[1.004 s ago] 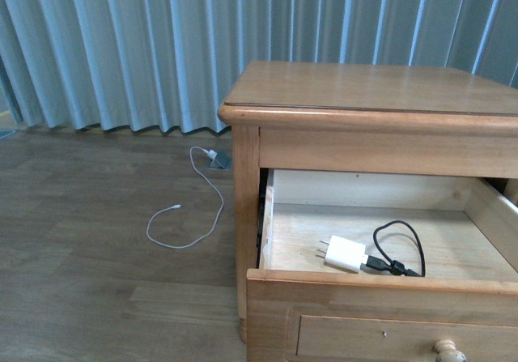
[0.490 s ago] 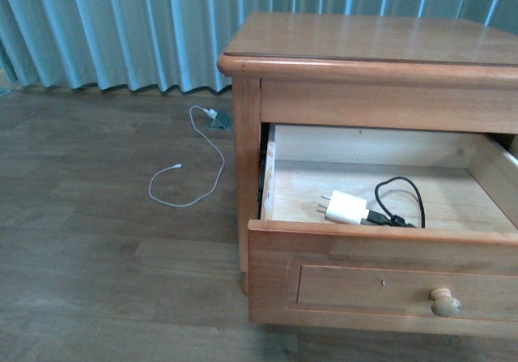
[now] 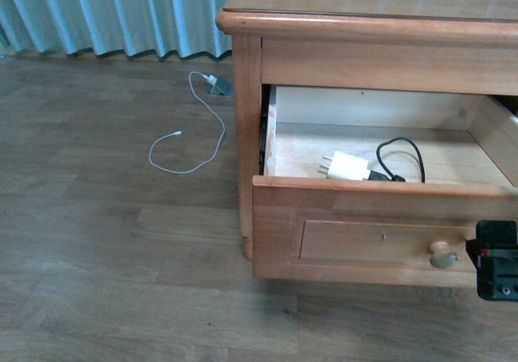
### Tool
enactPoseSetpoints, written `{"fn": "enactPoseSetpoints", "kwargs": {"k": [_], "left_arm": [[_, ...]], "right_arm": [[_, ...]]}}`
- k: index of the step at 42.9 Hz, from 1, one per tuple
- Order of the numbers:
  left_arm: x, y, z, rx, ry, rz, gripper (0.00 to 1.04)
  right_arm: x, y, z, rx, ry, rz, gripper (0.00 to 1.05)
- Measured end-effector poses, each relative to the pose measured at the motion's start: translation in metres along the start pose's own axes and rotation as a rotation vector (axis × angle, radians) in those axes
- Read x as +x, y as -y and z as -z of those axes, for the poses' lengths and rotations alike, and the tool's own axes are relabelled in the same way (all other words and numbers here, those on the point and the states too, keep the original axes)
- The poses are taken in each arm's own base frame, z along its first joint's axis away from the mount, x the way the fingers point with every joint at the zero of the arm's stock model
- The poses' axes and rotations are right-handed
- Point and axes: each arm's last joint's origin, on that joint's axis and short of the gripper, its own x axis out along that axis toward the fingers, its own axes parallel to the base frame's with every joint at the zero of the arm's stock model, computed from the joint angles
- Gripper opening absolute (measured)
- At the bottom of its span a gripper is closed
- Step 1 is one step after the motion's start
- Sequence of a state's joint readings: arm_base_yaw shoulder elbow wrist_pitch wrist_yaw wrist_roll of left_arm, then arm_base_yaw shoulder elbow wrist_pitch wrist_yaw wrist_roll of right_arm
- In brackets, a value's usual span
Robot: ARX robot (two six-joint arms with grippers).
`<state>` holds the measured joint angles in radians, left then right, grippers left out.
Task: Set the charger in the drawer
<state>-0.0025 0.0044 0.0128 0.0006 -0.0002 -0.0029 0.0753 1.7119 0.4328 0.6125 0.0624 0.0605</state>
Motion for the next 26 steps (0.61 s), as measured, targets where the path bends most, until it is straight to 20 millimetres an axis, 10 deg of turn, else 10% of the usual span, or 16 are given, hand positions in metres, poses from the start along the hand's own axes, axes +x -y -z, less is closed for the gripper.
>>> {"fn": "enactPoseSetpoints", "kwargs": {"k": [26], "left_arm": [[0.0, 0.0, 0.0, 0.0, 0.0, 0.0, 0.99]], "right_arm": [[0.079, -0.022, -0.048, -0.034, 0.243, 0.017, 0.96]]}}
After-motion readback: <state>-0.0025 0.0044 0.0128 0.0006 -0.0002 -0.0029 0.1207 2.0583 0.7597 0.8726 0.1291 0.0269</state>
